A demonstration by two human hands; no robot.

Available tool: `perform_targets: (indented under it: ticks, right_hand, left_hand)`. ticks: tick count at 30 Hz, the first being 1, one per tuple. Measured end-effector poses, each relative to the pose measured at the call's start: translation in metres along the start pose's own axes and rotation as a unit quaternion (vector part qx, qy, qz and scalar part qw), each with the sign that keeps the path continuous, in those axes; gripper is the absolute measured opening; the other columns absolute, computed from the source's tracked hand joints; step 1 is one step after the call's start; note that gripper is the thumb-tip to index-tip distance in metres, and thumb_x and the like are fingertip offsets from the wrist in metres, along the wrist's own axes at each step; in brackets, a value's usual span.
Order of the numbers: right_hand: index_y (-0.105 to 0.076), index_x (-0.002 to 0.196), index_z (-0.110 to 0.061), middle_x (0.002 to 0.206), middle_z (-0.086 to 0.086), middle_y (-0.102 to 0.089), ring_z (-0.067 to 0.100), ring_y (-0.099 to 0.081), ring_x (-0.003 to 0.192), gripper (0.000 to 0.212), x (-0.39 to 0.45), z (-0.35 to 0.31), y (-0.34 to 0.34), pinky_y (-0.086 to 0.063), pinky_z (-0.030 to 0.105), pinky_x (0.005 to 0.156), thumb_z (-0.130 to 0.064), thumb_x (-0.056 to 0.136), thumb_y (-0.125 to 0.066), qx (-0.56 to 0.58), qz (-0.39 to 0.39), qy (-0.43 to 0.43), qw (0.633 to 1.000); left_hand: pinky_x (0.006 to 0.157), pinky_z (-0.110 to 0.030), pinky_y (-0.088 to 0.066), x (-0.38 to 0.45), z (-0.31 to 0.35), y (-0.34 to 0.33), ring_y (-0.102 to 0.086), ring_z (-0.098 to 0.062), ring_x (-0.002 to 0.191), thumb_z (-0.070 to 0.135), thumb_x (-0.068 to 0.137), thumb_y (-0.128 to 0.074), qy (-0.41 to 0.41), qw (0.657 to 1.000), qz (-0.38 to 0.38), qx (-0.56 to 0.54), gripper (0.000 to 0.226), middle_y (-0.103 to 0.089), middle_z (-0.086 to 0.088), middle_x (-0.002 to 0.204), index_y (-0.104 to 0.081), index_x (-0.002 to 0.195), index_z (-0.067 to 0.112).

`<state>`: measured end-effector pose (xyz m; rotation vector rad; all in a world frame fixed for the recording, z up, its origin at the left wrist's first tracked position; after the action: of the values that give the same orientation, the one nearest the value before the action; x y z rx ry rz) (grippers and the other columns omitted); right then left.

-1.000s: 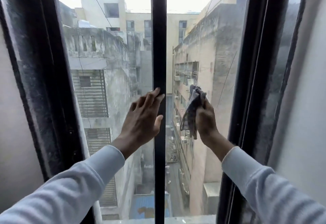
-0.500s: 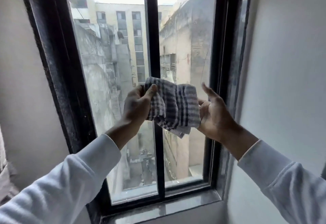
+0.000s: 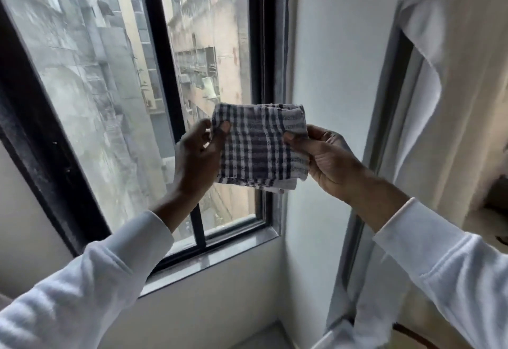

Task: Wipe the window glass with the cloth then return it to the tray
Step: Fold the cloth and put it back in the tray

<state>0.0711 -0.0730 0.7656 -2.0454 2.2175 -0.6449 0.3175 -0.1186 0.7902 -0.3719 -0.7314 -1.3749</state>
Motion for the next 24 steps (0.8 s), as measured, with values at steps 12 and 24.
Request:
perform_targets:
  ticks: [12,24]
  right_hand:
    - [-0.073,0.121,-0.008,0.121,0.024,-0.079,0.029,-0.075,0.095,0.027,-0.182,0.232,0.292,-0.063,0.056,0.098,0.002,0.097,-0.067,-0.190,0.155,-0.305,0.920]
    - [-0.059,0.149,-0.011,0.136,0.012,-0.073,0.028,-0.068,0.117,0.056,-0.302,0.522,0.500,-0.057,0.040,0.108,0.003,0.095,-0.065,-0.299,0.233,-0.457,0.804]
  left_hand:
    - [0.054,-0.024,-0.059,-0.321,-0.168,-0.241,-0.079,-0.009,0.074,0.013,0.102,-0.068,0.454,0.848,-0.265,-0.067,0.007,-0.080,0.001,0.092,-0.074,0.103,0.018]
    - [0.057,-0.005,-0.051,-0.586,-0.374,-0.414,-0.069,-0.011,0.080,-0.009,0.090,-0.061,0.508,0.789,-0.345,0.025,0.042,-0.075,0.006,0.090,-0.078,0.117,0.019]
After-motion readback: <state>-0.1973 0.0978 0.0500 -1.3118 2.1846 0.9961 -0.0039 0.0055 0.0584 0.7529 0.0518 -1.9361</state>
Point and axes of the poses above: each hand's wrist, its own x-axis towards the middle knuckle, its own y-axis out of the back of the hand, z = x × y, the point moved 7 cm from there along x, towards the middle knuckle
